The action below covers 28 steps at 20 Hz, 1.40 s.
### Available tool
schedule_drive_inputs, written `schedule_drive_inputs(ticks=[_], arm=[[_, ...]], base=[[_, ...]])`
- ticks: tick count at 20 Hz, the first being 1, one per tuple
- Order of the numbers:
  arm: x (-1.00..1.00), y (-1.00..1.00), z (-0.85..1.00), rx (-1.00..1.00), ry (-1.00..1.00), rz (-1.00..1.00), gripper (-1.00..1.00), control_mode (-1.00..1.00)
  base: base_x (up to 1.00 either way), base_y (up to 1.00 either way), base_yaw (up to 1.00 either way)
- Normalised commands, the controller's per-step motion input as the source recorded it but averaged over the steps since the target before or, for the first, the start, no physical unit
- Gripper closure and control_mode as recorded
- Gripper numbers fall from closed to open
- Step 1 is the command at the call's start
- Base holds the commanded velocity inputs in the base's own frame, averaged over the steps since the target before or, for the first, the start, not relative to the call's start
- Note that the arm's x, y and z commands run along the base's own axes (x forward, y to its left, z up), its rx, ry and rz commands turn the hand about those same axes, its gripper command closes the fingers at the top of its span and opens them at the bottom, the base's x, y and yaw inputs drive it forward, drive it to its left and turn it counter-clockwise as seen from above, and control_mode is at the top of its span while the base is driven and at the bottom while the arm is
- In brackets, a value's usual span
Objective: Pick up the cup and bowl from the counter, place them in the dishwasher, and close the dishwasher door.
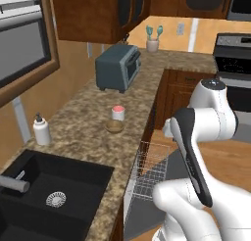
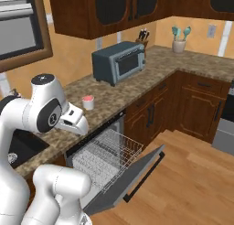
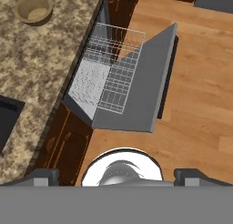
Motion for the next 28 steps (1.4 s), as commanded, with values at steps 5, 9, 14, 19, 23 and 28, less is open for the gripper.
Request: schedule_drive_inputs(ticks=[5,9,14,19,23,28], arm=[[0.0,0.0,0.0,0.0,0.0,0.0,-1.0,1.0],[0.0,0.0,0.0,0.0,0.0,0.0,-1.0,1.0],[0.0,0.0,0.0,0.0,0.0,0.0,-1.0,1.0],[0.0,0.0,0.0,0.0,0.0,0.0,-1.0,1.0],[0.0,0.0,0.0,0.0,0.0,0.0,-1.0,1.0],[0.0,0.03,0.0,0.0,0.0,-0.01,-1.0,-1.0]], base=[[0.02,0.15,-0.29],[0.0,0.26,-0.28],[0.0,0.28,-0.27],[0.0,0.28,-0.22],[0.0,0.27,-0.14],[0.0,0.0,0.0]])
